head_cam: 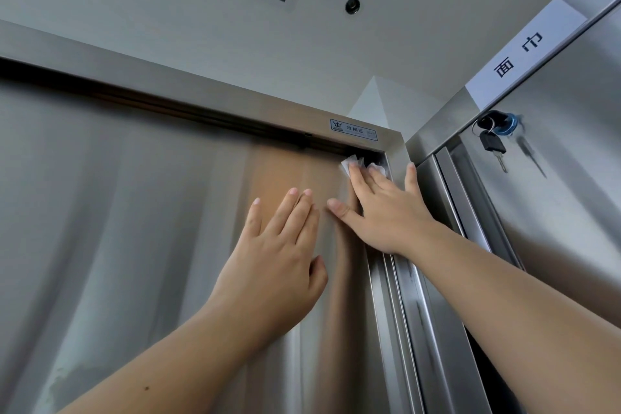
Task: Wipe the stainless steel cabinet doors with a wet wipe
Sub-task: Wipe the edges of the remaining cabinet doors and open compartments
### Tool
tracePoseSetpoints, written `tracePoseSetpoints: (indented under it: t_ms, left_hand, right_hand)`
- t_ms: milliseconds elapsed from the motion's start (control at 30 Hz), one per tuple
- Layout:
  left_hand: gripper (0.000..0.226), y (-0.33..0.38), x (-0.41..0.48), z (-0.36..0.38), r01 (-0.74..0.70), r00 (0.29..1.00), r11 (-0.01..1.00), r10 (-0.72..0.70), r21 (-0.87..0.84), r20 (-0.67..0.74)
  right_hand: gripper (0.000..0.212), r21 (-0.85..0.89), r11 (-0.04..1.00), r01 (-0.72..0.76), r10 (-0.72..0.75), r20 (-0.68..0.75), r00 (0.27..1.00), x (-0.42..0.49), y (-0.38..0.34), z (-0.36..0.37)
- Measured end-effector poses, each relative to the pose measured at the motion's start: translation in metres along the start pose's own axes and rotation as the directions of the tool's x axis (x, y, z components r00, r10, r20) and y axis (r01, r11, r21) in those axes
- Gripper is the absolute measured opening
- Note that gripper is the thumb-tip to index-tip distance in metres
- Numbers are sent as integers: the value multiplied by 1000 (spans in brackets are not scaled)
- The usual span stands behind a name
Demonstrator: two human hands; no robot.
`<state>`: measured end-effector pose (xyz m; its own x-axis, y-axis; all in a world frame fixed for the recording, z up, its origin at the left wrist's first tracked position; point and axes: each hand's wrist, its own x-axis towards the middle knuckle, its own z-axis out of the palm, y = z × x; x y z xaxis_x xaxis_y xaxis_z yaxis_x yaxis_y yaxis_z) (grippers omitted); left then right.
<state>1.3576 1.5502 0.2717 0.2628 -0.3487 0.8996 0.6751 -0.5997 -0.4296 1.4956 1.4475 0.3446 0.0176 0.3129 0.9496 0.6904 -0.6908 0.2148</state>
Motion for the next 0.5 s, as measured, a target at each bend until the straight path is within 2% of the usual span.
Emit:
tracePoseSetpoints:
  t_ms: [300, 500]
  left_hand:
    - [61, 1, 0, 0, 11, 1000, 1000, -11, 11, 25]
    - [61, 1, 0, -1, 5, 1000, 1000, -5, 4, 4]
  right_hand:
    - [99, -2, 1000, 25, -25, -37, 999, -21, 0, 8]
    - [92, 93, 993, -72, 70, 28, 997, 6, -3, 0]
